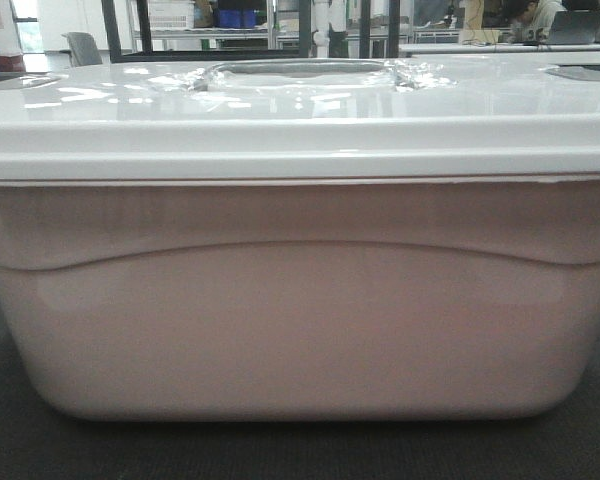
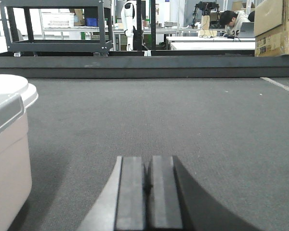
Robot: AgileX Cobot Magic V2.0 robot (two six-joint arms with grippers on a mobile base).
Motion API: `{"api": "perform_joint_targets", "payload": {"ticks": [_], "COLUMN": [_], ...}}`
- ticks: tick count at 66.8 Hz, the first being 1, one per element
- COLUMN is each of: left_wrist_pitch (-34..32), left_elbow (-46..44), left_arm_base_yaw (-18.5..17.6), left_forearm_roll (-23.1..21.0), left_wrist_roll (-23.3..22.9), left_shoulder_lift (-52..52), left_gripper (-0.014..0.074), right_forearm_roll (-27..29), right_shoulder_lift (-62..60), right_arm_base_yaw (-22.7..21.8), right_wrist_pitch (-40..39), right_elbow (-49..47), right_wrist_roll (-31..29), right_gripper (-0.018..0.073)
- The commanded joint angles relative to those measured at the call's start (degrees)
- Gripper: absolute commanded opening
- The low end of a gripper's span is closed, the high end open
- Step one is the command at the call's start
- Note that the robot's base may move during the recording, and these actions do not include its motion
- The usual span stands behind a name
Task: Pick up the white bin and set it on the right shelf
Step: 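Lower both grippers toward the side handles of the white-lidded bin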
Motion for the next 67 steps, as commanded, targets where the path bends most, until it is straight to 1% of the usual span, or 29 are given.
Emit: {"api": "perform_joint_targets", "payload": {"ticks": [1,67], "left_wrist_pitch": [-4.58,-4.82], "left_elbow": [-0.03,-0.03], "left_arm_base_yaw": [0.08,0.08], "left_forearm_roll": [-0.34,-0.34], "left_wrist_roll": [0.12,0.12], "left_shoulder_lift": [-0.37,-0.37], "left_gripper": [-0.0117,-0.0117], "right_forearm_roll": [-0.20,-0.20], "right_shoulder_lift": [-0.97,-0.97], "right_arm_base_yaw": [-0.31,-0.31], "right_wrist_pitch": [-5.36,-5.36], "right_elbow": [-0.07,-0.07], "right_wrist_roll": [-0.20,-0.20], "right_gripper": [0.0066,0.0066]}}
